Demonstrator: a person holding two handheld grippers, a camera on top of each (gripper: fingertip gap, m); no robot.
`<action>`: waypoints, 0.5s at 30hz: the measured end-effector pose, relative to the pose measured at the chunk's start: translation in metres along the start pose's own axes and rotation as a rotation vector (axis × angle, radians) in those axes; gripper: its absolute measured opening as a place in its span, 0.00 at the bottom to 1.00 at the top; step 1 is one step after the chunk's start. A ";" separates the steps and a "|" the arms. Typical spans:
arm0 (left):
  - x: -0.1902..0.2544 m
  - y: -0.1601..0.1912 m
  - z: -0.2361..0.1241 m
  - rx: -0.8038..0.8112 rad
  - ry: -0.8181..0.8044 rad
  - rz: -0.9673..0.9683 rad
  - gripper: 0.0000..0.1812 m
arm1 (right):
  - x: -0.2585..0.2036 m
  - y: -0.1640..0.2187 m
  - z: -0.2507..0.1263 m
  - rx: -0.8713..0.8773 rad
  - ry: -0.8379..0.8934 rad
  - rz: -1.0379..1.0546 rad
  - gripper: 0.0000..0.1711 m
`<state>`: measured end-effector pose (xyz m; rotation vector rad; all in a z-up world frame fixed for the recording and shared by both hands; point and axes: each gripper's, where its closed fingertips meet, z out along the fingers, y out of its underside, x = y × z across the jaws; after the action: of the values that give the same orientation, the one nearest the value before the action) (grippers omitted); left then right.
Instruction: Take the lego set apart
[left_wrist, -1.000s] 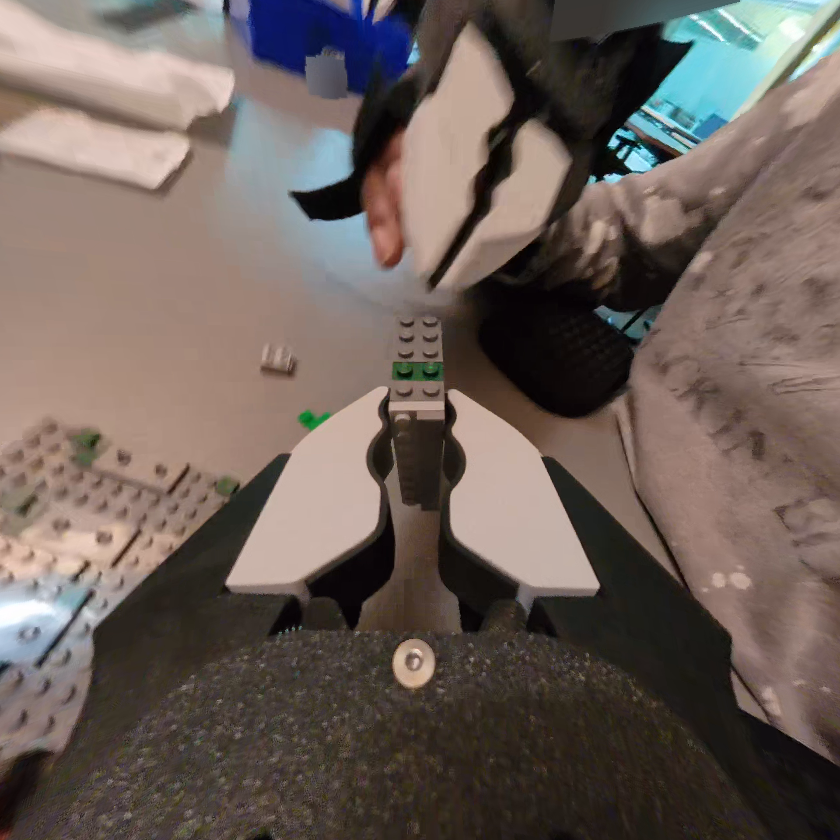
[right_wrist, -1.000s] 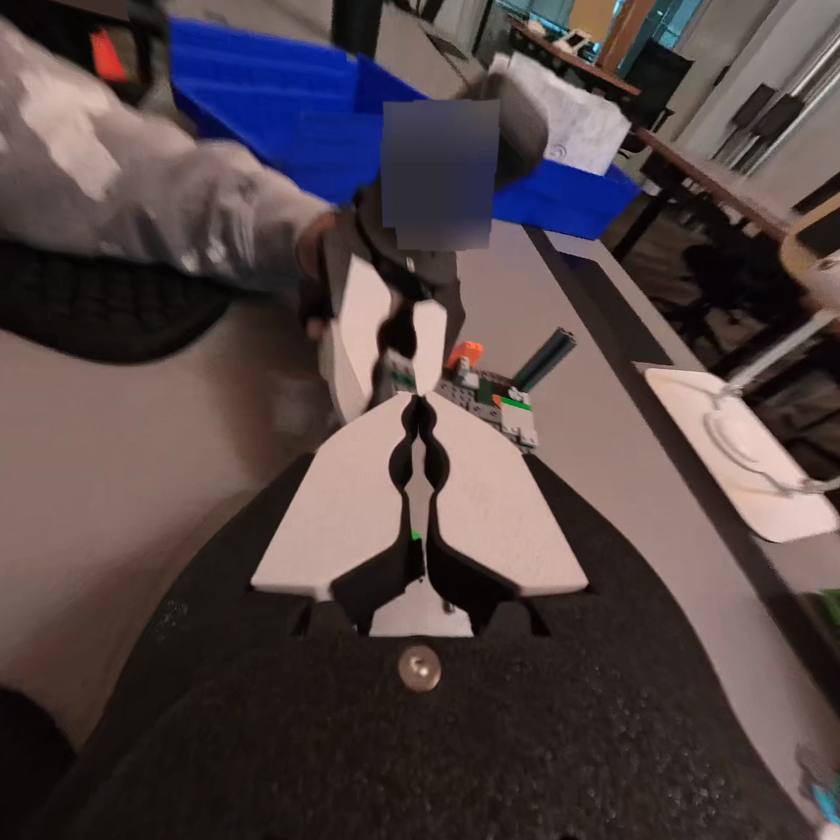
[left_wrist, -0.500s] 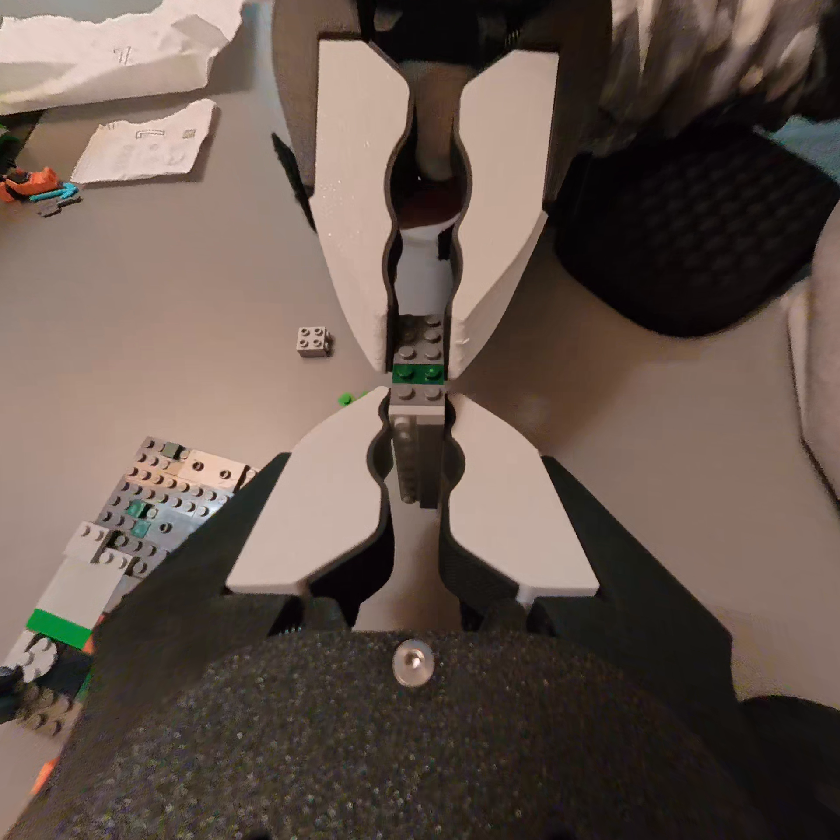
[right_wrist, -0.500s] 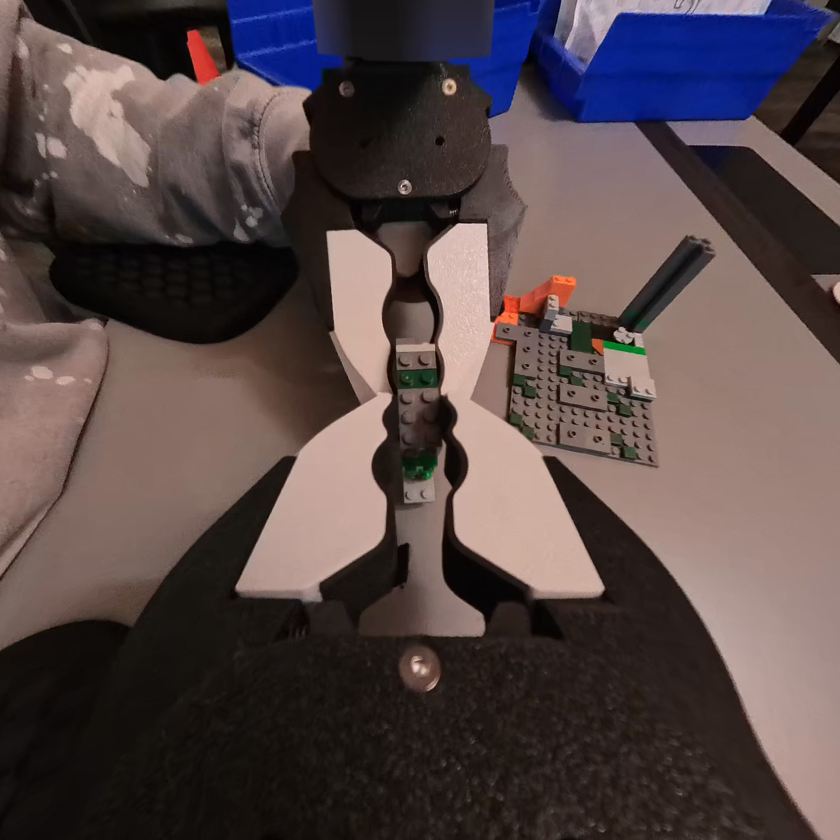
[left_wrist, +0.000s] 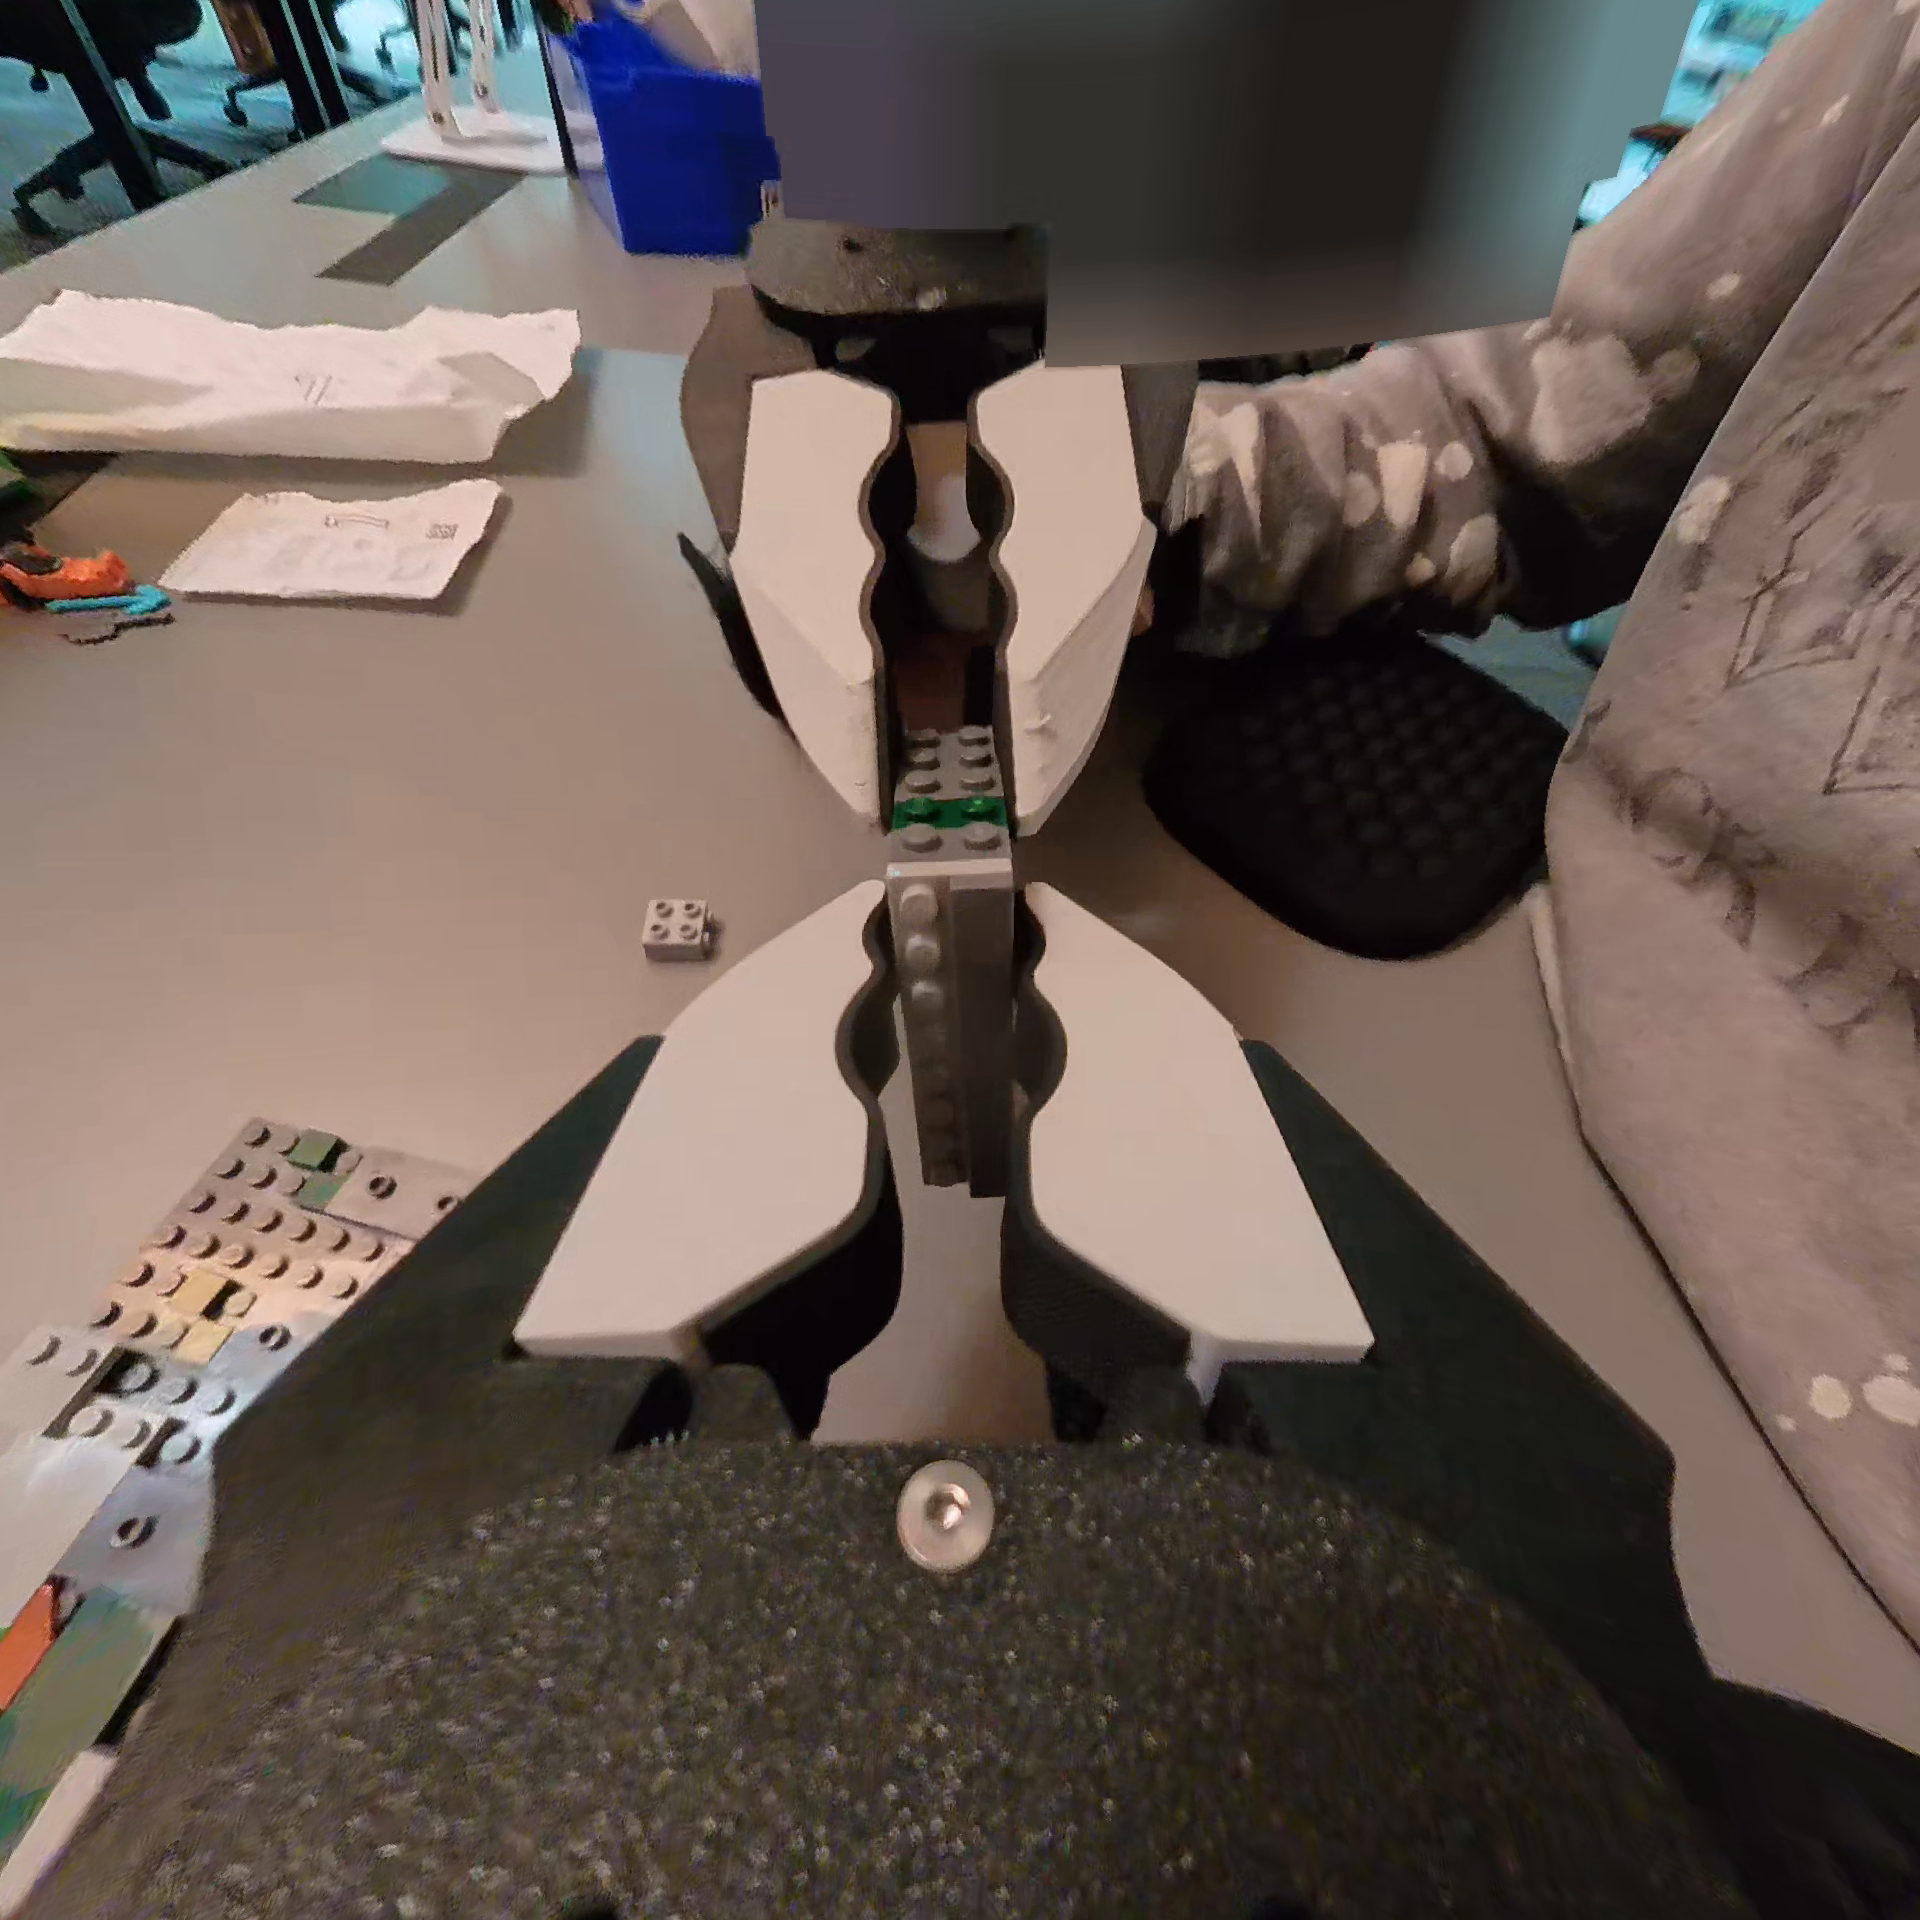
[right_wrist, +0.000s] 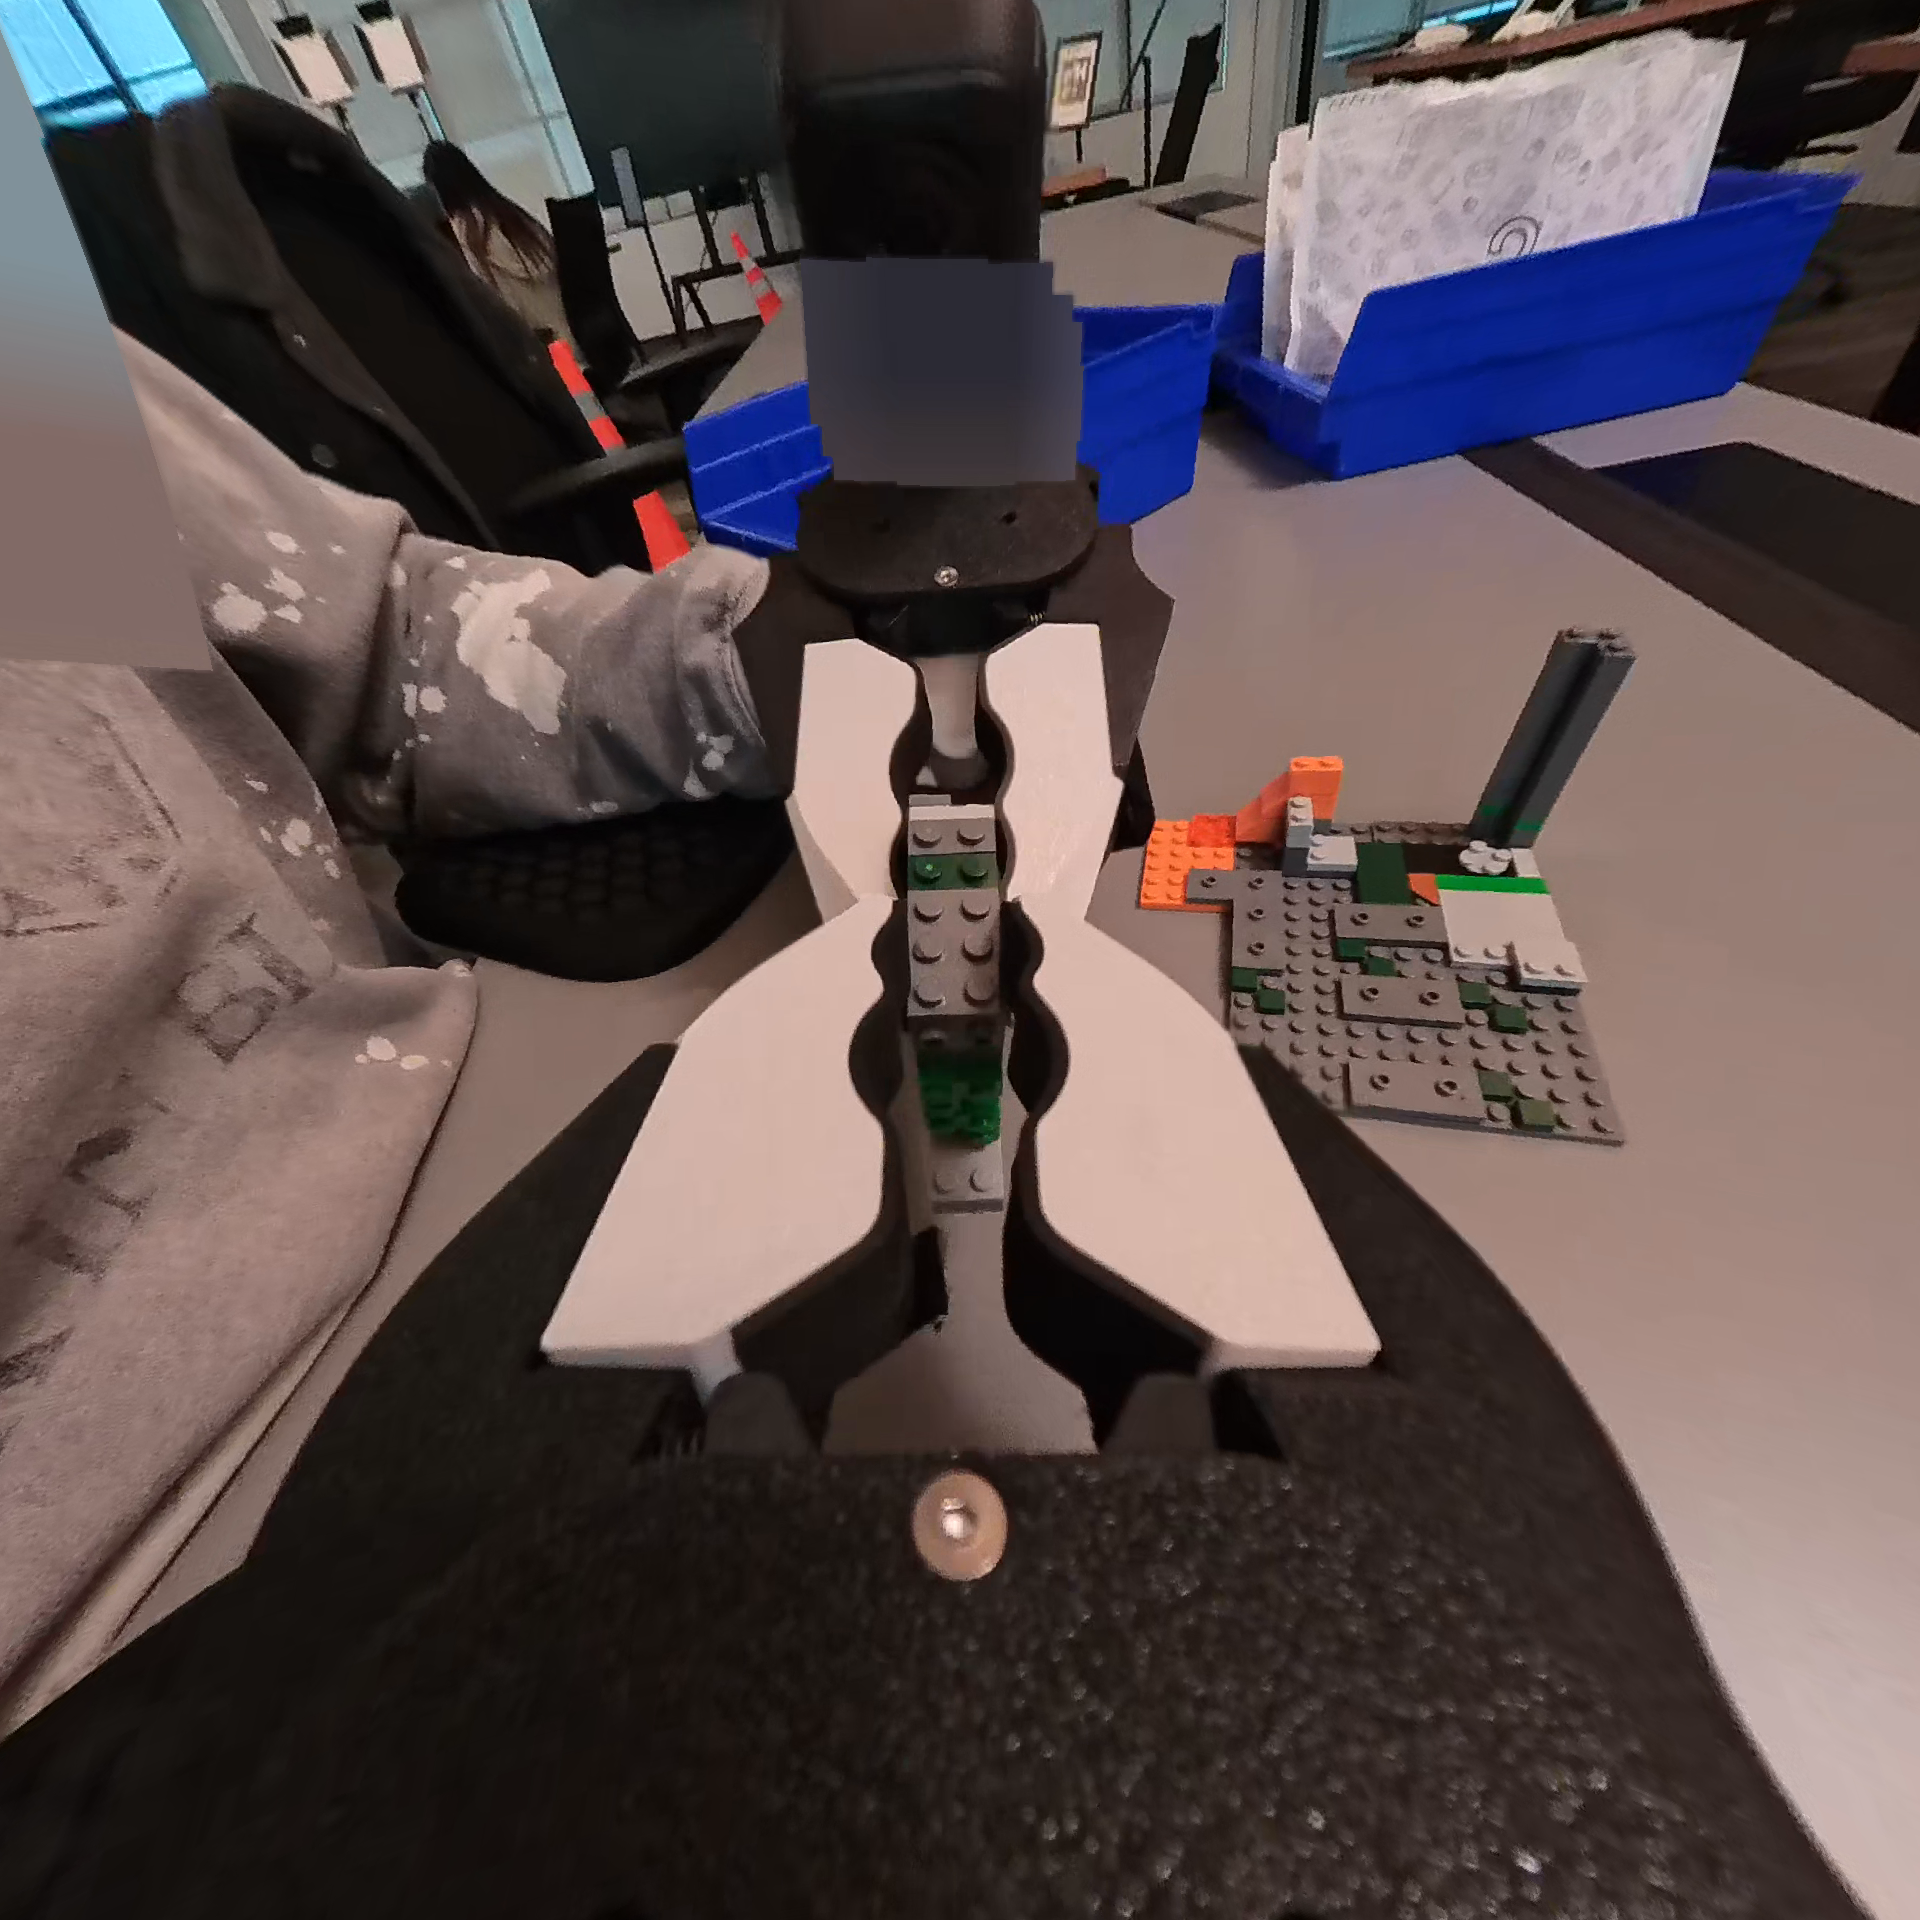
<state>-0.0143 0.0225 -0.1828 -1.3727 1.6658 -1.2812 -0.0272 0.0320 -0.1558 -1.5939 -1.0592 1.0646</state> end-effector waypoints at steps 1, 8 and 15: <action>0.000 -0.003 -0.001 0.028 0.010 -0.014 0.11 | 0.000 -0.002 -0.001 0.015 0.001 0.003 0.09; -0.004 -0.014 -0.002 0.071 -0.019 -0.003 0.11 | 0.004 -0.011 -0.007 0.111 -0.051 0.104 0.09; -0.013 -0.004 -0.019 0.105 -0.042 -0.064 0.10 | 0.022 -0.041 -0.055 0.279 0.034 0.081 0.09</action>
<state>-0.0266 0.0404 -0.1745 -1.3908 1.5152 -1.3471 0.0246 0.0494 -0.1089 -1.4330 -0.7899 1.1796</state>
